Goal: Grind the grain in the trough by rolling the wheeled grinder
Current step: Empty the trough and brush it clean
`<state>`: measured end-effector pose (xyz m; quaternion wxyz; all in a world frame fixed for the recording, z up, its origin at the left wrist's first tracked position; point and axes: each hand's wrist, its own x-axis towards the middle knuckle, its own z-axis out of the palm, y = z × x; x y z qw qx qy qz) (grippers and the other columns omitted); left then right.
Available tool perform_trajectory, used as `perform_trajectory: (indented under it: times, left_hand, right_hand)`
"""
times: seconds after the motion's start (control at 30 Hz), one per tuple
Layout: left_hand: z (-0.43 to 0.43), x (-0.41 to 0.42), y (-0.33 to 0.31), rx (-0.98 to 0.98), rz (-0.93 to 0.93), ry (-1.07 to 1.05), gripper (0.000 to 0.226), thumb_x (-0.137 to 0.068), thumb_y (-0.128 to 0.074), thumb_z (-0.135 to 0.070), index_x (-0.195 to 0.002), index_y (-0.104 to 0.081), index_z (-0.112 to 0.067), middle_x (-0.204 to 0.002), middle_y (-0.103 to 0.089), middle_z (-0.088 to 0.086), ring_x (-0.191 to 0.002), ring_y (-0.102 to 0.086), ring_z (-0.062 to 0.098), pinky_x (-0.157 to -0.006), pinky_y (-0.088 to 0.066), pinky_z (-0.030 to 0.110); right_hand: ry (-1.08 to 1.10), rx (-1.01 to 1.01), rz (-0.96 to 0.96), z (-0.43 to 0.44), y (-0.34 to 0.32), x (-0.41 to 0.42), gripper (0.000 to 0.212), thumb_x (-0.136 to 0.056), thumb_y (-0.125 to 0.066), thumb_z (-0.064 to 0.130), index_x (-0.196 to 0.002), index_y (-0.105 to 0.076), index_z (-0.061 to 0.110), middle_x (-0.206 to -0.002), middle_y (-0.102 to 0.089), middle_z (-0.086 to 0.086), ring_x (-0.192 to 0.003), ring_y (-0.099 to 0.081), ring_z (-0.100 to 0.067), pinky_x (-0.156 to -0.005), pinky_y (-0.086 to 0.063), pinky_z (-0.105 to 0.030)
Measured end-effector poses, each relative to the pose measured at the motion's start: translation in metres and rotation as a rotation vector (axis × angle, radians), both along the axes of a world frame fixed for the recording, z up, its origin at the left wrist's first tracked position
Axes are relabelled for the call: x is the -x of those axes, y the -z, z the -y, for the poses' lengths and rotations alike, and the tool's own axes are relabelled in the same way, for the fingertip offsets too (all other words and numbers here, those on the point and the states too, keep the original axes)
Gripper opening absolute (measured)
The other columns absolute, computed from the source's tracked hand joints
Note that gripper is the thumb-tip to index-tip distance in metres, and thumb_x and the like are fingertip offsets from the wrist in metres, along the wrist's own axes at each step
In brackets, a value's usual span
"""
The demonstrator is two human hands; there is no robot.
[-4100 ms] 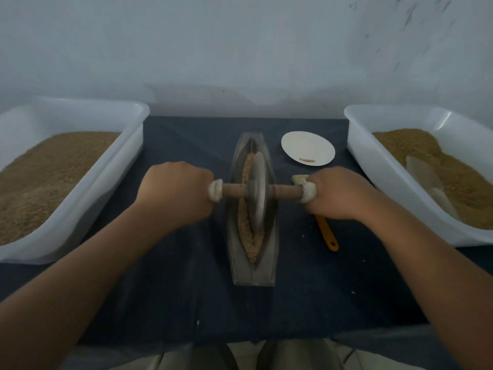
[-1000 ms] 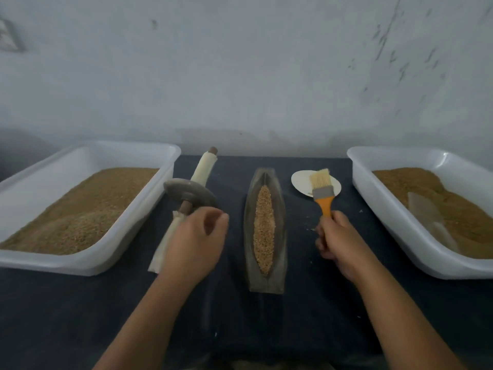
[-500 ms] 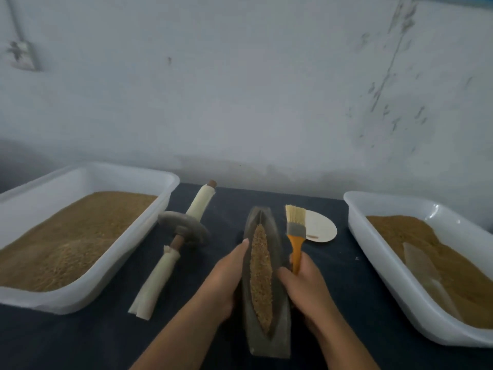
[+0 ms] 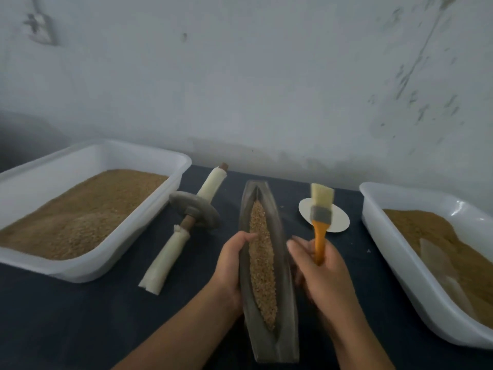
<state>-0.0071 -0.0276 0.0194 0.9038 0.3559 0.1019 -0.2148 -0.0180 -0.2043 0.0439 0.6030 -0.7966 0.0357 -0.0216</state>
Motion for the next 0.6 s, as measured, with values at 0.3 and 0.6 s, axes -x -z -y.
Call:
perform_trajectory:
  times: [0.3,0.6]
  left_hand:
    - [-0.054,0.023,-0.038,-0.020,0.098,-0.285,0.057,-0.089,-0.063,-0.030,-0.142,-0.060,-0.010,-0.130,-0.069,0.031,-0.116,-0.069,0.050,-0.081,-0.061,0.056]
    - [-0.185,0.018,-0.109,-0.183,0.233,-0.745,0.054,-0.086,-0.060,-0.020,-0.138,-0.065,-0.004,-0.129,-0.070,0.028,-0.110,-0.072,0.048,-0.087,-0.060,0.063]
  right_hand:
    - [0.006,-0.276,-0.179,0.027,0.016,0.011,0.019,-0.109,-0.055,0.027,-0.113,-0.074,0.024,-0.082,-0.067,-0.009,-0.051,-0.051,-0.016,-0.039,-0.032,-0.025]
    - [-0.178,-0.231,-0.200,-0.016,0.008,0.011,0.021,-0.110,-0.048,0.016,-0.121,-0.066,0.021,-0.078,-0.063,-0.010,-0.047,-0.036,-0.015,-0.040,-0.023,-0.026]
